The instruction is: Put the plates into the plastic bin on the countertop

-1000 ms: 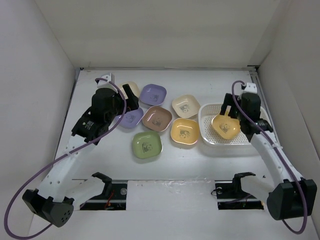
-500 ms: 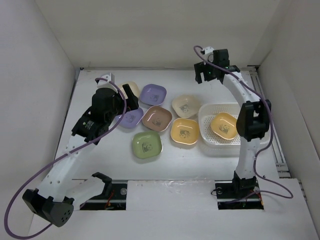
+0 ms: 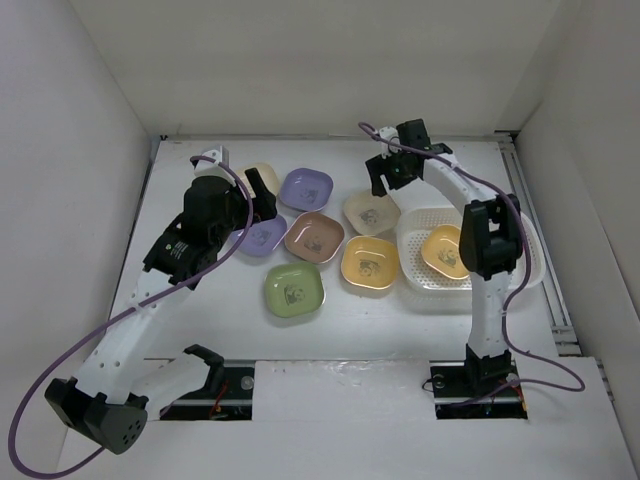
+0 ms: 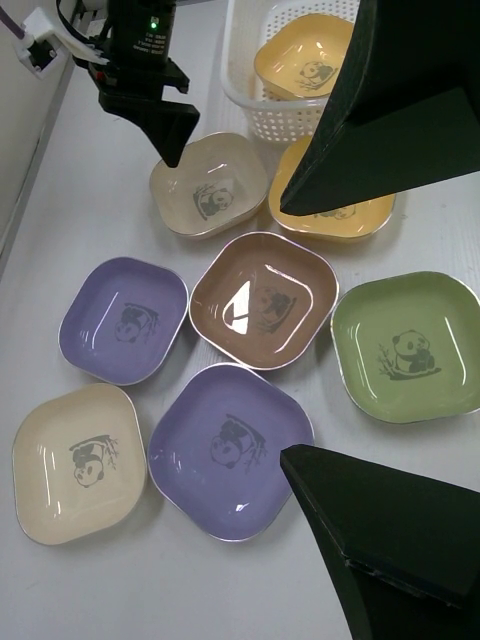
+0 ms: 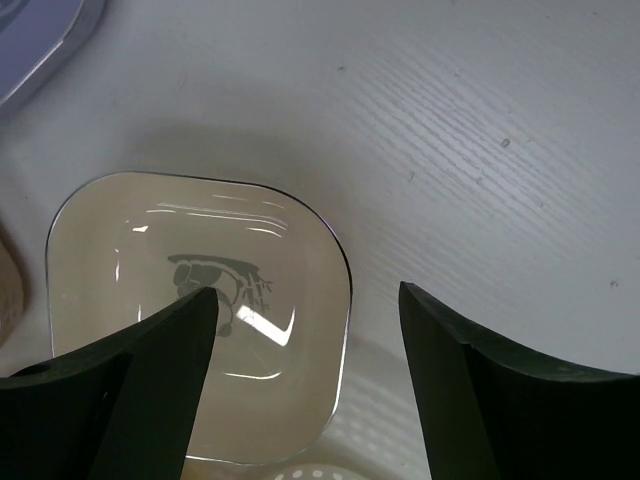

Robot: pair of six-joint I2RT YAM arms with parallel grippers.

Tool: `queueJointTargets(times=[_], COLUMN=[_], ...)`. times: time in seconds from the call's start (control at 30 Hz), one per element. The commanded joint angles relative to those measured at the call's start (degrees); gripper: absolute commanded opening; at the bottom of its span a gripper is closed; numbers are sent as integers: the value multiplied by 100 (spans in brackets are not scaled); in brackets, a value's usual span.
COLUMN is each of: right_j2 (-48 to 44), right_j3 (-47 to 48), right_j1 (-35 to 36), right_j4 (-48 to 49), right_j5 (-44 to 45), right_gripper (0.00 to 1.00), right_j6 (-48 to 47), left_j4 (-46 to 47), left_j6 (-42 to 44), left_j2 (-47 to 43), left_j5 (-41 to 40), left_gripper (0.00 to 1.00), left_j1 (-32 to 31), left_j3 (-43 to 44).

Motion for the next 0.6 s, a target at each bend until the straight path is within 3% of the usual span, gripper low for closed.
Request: queueJointTargets(times=[0.0, 0.4, 0.53, 0.57], right_j2=[56, 468, 592, 644], right_j3=[-50, 72, 178, 248], right_j1=[-17, -132, -184, -184], right_j4=[40, -162, -224, -224], right_j5=[99, 135, 134, 73], right_gripper=[78, 69, 59, 41], right_j6=[-28, -28, -28, -28], left_j4=[63, 11, 11, 11], left_j6=[71, 71, 71, 71], left_j2=[-24, -24, -76, -76], left_j5=[-62, -167, -229, -281], left_gripper=[100, 100, 100, 100], left_j1=[3, 3, 3, 3], left_j3=[9, 9, 9, 9])
